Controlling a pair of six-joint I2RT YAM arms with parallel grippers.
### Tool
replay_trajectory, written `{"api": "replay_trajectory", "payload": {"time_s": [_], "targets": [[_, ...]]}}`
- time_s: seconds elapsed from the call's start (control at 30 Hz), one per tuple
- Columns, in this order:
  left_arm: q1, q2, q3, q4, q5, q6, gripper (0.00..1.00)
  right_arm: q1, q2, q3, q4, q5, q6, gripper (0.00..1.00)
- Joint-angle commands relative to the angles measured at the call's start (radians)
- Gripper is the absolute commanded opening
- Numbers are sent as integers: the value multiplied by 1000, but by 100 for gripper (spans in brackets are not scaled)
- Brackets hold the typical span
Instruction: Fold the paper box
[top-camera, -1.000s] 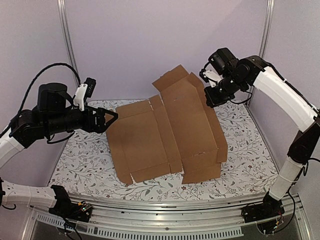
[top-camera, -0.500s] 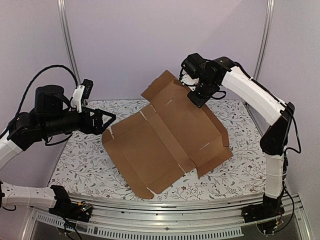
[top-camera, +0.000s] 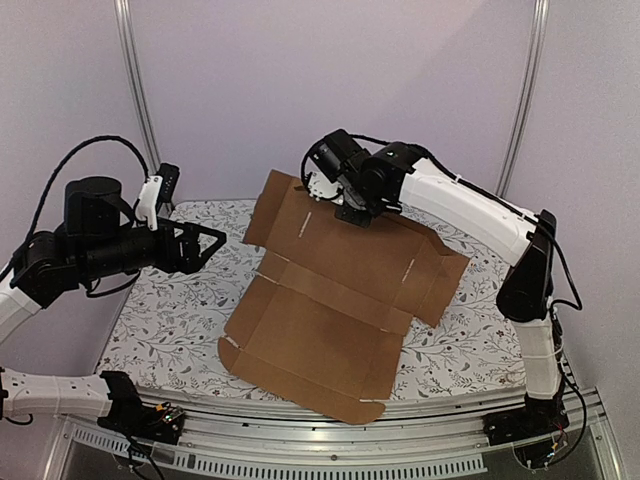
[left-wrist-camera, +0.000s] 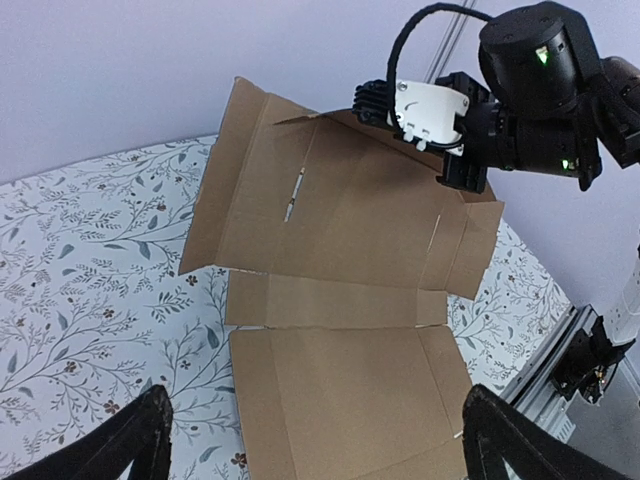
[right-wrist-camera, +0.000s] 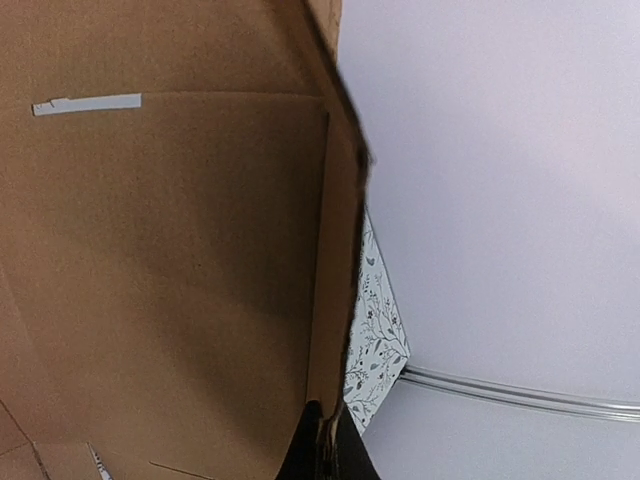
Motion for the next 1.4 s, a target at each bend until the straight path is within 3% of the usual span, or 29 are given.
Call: {"api": "replay_trajectory", "payload": {"time_s": [0.0, 0.33, 0.57, 1.0, 1.37], "targets": [[-8, -5, -42, -13, -36, -15, 100, 30, 32, 1, 101, 84, -143, 0], [-8, 2, -86, 20, -130, -2, 100, 135, -45, -258, 421, 164, -348, 0], [-8, 17, -147, 72, -165, 7, 99, 187, -95, -355, 519, 189, -439, 0], [-8, 64, -233, 148, -196, -56, 96, 244, -254, -668, 676, 207, -358, 0], [-8, 122, -368, 330, -105, -85, 97, 253, -300, -697, 634, 190, -285, 0]]}}
